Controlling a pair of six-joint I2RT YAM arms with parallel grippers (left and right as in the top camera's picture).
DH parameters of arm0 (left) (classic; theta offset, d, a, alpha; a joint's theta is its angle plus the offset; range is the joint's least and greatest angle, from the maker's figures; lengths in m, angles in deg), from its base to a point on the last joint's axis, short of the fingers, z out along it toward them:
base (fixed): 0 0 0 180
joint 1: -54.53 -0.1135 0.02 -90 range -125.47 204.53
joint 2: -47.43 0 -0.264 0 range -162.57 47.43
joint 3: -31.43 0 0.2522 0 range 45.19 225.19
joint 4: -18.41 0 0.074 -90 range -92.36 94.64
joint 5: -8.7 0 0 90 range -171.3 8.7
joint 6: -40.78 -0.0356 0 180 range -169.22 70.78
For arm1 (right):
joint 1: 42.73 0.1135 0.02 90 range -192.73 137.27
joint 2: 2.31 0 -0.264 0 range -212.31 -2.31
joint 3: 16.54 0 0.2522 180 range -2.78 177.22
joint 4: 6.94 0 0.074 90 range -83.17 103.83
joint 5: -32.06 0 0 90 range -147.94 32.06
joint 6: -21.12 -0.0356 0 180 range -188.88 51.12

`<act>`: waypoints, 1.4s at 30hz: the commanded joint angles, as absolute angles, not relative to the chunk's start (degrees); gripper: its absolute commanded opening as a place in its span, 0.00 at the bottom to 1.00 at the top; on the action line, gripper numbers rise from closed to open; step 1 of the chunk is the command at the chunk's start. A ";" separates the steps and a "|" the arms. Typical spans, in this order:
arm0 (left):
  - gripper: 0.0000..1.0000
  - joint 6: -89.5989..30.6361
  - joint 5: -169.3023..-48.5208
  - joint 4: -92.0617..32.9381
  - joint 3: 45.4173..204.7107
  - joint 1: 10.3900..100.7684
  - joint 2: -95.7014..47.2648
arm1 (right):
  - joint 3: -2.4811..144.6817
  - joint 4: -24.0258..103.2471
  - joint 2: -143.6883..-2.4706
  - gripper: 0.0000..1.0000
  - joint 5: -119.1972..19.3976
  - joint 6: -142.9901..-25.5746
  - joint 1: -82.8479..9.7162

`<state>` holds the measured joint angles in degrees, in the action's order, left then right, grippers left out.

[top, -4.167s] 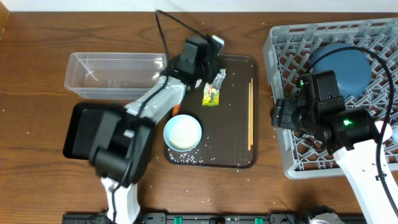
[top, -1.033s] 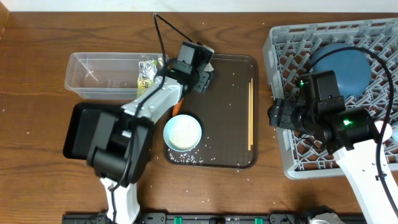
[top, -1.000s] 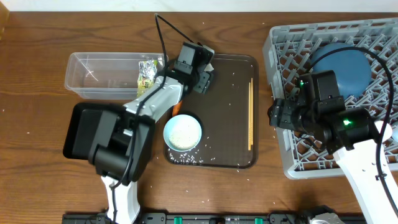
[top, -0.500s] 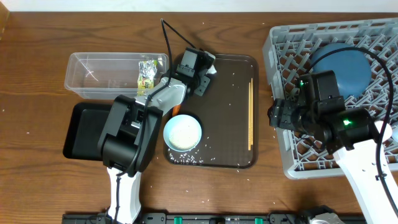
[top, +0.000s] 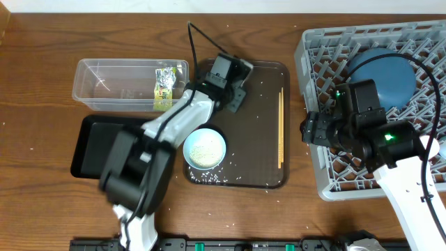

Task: Sort waste into correct bins and load items into the dishwasher rack
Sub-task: 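Carry the tissue with the left gripper and drop it in the clear bin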

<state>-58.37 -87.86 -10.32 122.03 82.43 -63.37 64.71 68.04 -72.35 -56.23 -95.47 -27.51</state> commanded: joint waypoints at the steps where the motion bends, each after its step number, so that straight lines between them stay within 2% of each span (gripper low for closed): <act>1: 0.06 -57.95 -87.82 -12.92 122.07 83.89 -56.10 | 64.95 68.10 -72.50 0.80 -56.03 -96.06 -26.78; 7: 0.06 -57.88 -74.18 -21.57 122.07 82.36 -50.37 | 64.95 68.71 -72.50 0.80 -56.01 -96.04 -26.78; 11: 0.06 -57.93 -66.62 -22.25 122.07 78.02 -49.87 | 64.95 69.00 -72.50 0.81 -56.01 -96.04 -26.78; 18: 0.06 -57.95 -70.33 -19.96 122.07 67.37 -50.79 | 64.95 68.54 -72.50 0.81 -56.01 -96.06 -26.78; 23: 0.06 -57.93 -70.42 -21.79 122.05 63.22 -50.96 | 64.95 68.54 -72.50 0.81 -56.03 -96.06 -26.78; 24: 0.08 -57.93 -70.66 -22.05 122.05 63.02 -50.96 | 64.95 68.52 -72.50 0.81 -56.03 -96.04 -26.78; 25: 0.17 -57.95 -71.16 -22.12 122.05 62.96 -50.96 | 64.95 68.52 -72.50 0.81 -56.03 -96.04 -26.78; 26: 0.35 -57.95 -71.45 -22.12 122.05 62.96 -50.96 | 64.95 68.41 -72.50 0.81 -56.03 -96.04 -26.78; 27: 0.44 -57.95 -71.45 -22.12 122.07 63.00 -50.94 | 64.95 68.36 -72.50 0.81 -56.03 -96.04 -26.78; 34: 0.45 -55.52 -72.04 -26.84 122.07 65.88 -46.35 | 64.95 68.52 -72.50 0.81 -56.05 -96.02 -26.78; 39: 0.48 -54.47 -84.06 -30.97 122.07 71.13 -42.37 | 64.95 68.10 -72.50 0.81 -56.03 -96.02 -26.78; 42: 0.49 -54.47 -83.47 -31.56 121.72 75.24 -43.24 | 64.95 67.66 -72.50 0.82 -56.05 -96.04 -26.78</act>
<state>-55.35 -80.04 -31.08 121.92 72.46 -42.76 64.71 67.88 -72.37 -56.21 -95.45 -27.51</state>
